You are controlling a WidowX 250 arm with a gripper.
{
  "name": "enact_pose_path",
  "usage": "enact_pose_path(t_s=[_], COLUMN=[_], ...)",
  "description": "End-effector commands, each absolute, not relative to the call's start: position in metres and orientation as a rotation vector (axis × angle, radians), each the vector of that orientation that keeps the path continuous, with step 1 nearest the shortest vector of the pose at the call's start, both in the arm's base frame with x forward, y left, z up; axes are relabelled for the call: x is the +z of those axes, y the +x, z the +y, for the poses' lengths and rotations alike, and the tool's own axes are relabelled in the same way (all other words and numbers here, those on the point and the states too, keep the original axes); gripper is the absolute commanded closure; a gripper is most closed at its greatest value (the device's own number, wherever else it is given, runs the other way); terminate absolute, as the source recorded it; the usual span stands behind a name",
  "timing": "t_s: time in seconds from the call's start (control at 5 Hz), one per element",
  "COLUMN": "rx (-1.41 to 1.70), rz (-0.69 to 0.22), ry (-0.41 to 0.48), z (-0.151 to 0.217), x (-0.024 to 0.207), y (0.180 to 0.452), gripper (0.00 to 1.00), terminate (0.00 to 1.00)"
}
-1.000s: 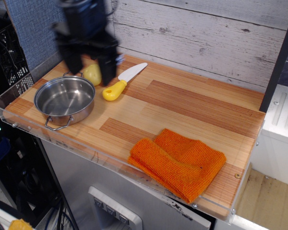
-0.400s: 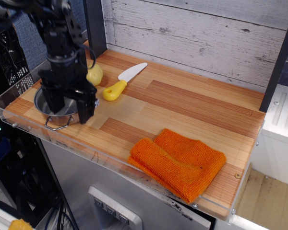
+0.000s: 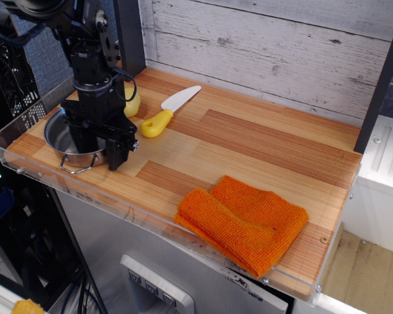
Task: Place pot on top of orange cloth.
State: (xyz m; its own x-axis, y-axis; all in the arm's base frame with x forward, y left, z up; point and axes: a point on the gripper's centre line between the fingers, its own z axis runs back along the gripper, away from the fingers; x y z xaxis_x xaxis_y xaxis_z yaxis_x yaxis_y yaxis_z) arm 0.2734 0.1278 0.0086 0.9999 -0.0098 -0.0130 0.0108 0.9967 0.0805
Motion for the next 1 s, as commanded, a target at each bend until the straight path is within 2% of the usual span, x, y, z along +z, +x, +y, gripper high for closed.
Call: enact_pose_path(t_s=[0.0, 0.2, 0.4, 0.6, 0.8], rx=[-0.029, 0.002, 0.042, 0.071, -0.064], rz=[-0.027, -0.078, -0.142, -0.159, -0.153], ry=[0.096, 0.088, 0.088, 0.121, 0.057], z=[0.113, 0.114, 0.123, 0.117, 0.07], x=[0.025, 0.045, 0.081, 0.114, 0.113], y=[0.284, 0.286, 0.288, 0.285, 0.295], gripper=[1.0, 1.0, 1.0, 1.0, 1.0], terminate=[0.0, 0.0, 0.0, 0.0, 0.0])
